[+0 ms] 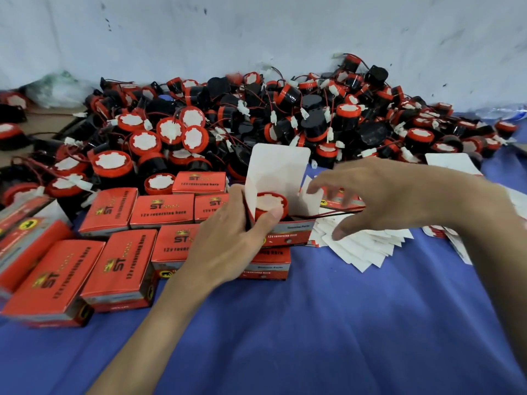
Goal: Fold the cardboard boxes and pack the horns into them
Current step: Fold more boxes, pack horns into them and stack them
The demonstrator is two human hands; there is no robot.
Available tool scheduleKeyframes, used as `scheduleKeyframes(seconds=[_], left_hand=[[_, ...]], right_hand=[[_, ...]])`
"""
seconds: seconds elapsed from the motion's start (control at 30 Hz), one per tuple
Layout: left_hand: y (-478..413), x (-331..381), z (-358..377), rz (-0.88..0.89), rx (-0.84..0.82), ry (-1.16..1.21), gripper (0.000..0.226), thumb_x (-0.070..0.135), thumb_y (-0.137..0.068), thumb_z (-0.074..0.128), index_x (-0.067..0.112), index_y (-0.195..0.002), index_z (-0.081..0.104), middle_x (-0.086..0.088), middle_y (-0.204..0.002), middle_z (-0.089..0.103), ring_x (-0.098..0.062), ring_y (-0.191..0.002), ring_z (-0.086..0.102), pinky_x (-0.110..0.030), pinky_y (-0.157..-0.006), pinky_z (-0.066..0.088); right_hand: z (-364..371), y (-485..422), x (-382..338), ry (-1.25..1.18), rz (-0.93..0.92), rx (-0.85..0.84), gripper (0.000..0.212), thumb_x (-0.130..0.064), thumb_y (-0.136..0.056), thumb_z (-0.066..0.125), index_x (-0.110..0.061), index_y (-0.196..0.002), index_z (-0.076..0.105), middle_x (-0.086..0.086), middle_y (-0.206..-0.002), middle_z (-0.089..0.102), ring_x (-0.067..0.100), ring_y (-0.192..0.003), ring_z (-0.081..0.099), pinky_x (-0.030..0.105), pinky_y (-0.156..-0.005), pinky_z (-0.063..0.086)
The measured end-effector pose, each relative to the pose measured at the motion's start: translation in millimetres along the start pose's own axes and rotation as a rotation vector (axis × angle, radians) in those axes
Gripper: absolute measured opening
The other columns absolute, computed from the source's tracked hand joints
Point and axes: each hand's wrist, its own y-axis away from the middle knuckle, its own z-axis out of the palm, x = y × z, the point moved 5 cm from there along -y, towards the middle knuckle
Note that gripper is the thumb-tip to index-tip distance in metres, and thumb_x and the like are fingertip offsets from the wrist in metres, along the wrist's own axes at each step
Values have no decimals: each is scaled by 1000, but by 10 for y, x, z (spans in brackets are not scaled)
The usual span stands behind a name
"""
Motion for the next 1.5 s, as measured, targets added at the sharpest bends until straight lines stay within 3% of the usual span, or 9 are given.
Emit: scheduleKeyframes(seconds=[0.07, 0.17, 0.3, 0.43, 0.57, 0.83, 1.07, 1.33, 1.5], left_hand=[[0, 2, -1, 4, 0, 2, 40, 71, -78, 34, 37, -99, 40, 17, -95, 63, -5, -89, 61, -38, -79, 48], [-9, 11, -9, -3, -12, 33, 38, 67, -77, 40, 38, -101, 43, 19, -98, 62, -3, -92, 60, -42, -84, 49], [-28, 7, -19, -6, -64, 158, 46, 68, -67, 54, 43, -103, 41, 24, -100, 60, 6, -93, 57, -35, -87, 51], [-40, 38, -74, 28, -73, 304, 45, 56, -71, 74, 48, -102, 42, 39, -101, 56, 16, -96, 54, -6, -75, 45], [-51, 9, -109, 60, -44, 387, 47, 33, -75, 75, 49, -107, 45, 37, -102, 59, 13, -99, 56, -3, -74, 44], [-47, -7, -119, 115, 43, 379, 48, 20, -79, 76, 42, -109, 46, 17, -107, 62, 7, -99, 59, -11, -77, 49], [-39, 44, -144, 205, 50, 285, 52, 5, -77, 76, 36, -106, 45, 27, -100, 59, 12, -97, 55, -5, -79, 42], [-32, 69, -129, 229, -2, 239, 51, 24, -71, 74, 37, -113, 46, 13, -106, 60, 2, -101, 57, -9, -81, 44], [-32, 43, -117, 215, -7, 237, 57, 32, -67, 74, 30, -118, 49, 12, -110, 60, 0, -105, 56, -10, -84, 43]], right_hand=[[60, -8, -20, -100, 9, -84, 38, -33, -87, 68, -35, -120, 51, -15, -68, 65, 2, -64, 62, 18, -63, 47], [-78, -26, -45, -110, -116, 153, 9, -24, -92, 63, -25, -101, 62, -10, -49, 61, 3, -52, 59, 15, -52, 41], [-215, -13, -102, -286, -201, 435, 8, -15, -90, 65, -18, -83, 64, -7, -54, 66, -2, -49, 60, 12, -51, 43], [-200, -40, -79, -644, -164, 406, 4, -8, -90, 64, -7, -87, 68, 1, -68, 73, 11, -62, 71, 24, -63, 59], [-265, 1, -49, -796, -181, 415, 8, -9, -89, 65, -8, -94, 71, 1, -81, 75, 13, -74, 73, 24, -69, 58], [-135, -64, -438, -340, -277, 552, 33, -23, -89, 66, -13, -120, 63, -12, -103, 67, 1, -84, 59, 8, -80, 43], [105, -124, -668, -138, -279, 501, 45, -21, -91, 55, -19, -134, 42, -1, -125, 58, 12, -115, 45, 41, -82, 49], [158, -180, -724, -133, -215, 595, 52, -23, -81, 62, -11, -128, 44, 1, -123, 57, 20, -120, 39, 40, -91, 46], [157, -183, -714, -176, -198, 596, 55, -18, -79, 58, -11, -131, 40, 3, -129, 49, 21, -122, 36, 44, -79, 52]])
